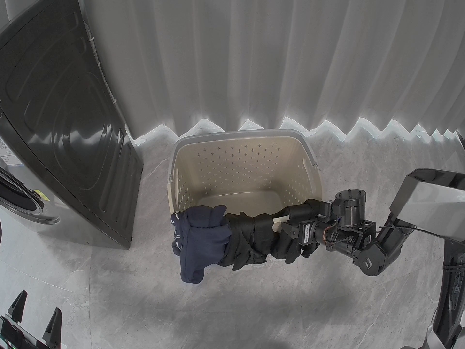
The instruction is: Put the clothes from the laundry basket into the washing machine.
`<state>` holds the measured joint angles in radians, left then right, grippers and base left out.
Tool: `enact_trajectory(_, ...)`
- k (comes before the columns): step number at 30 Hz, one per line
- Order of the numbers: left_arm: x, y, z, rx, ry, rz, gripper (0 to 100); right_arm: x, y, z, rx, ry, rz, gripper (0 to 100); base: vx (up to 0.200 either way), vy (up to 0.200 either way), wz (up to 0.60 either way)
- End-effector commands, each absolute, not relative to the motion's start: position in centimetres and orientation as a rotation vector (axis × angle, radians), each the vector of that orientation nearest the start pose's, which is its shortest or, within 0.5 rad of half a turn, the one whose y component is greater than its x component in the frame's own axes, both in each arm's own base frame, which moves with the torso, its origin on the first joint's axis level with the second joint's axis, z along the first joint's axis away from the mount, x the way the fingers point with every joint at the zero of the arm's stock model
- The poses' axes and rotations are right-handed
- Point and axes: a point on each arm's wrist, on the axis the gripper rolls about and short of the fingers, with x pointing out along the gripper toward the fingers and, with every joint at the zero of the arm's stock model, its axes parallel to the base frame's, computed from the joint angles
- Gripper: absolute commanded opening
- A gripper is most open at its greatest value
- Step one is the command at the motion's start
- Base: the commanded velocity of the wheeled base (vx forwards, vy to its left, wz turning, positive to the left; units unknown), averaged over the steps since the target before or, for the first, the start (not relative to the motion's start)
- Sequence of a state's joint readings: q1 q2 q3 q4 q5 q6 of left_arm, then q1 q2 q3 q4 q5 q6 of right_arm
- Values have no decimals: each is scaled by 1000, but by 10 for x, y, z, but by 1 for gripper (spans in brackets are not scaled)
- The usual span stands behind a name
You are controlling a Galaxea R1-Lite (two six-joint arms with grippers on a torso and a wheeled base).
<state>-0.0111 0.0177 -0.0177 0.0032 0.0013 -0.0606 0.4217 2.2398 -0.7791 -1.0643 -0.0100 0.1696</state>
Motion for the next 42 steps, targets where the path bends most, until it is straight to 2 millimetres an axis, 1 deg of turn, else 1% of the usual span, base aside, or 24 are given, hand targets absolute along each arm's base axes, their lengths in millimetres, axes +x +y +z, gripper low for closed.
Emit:
enact_trajectory(1, -22, 0, 76, -61, 9, -9, 100, 350, 156, 19, 82, 412, 371, 100, 0, 0, 0)
enact_trajectory(2, -22, 0, 76, -60, 9, -9, 100, 352, 156, 20, 84, 404, 370, 0, 0, 0, 0)
enact_trajectory(8, -22, 0, 76, -61, 9, -9, 100, 352, 155, 22, 85, 395, 369, 0, 0, 0, 0)
enact_trajectory(13, -22, 0, 76, -61, 9, -9, 100, 343, 158, 28, 82, 394, 387, 0, 0, 0, 0)
enact_trajectory(16, -22, 0, 76, -61, 9, -9, 100, 328, 163, 32, 77, 394, 414, 0, 0, 0, 0)
enact_trajectory(22, -22, 0, 76, -61, 9, -9, 100, 290, 164, 44, 67, 406, 467, 0, 0, 0, 0)
enact_trajectory(25, -22, 0, 76, -61, 9, -9, 100, 274, 161, 57, 75, 367, 486, 0, 0, 0, 0)
enact_trajectory(28, -22, 0, 76, -61, 9, -9, 100, 263, 156, 73, 88, 320, 494, 0, 0, 0, 0)
enact_trajectory(32, -22, 0, 76, -61, 9, -9, 100, 248, 144, 93, 110, 265, 490, 0, 0, 0, 0)
enact_trajectory(36, -22, 0, 76, -61, 9, -9, 100, 230, 136, 117, 136, 180, 507, 0, 0, 0, 0)
enact_trajectory(37, -22, 0, 76, -61, 9, -9, 100, 223, 132, 127, 146, 146, 511, 0, 0, 0, 0)
enact_trajectory(42, -22, 0, 76, -61, 9, -9, 100, 204, 121, 159, 173, 26, 528, 0, 0, 0, 0)
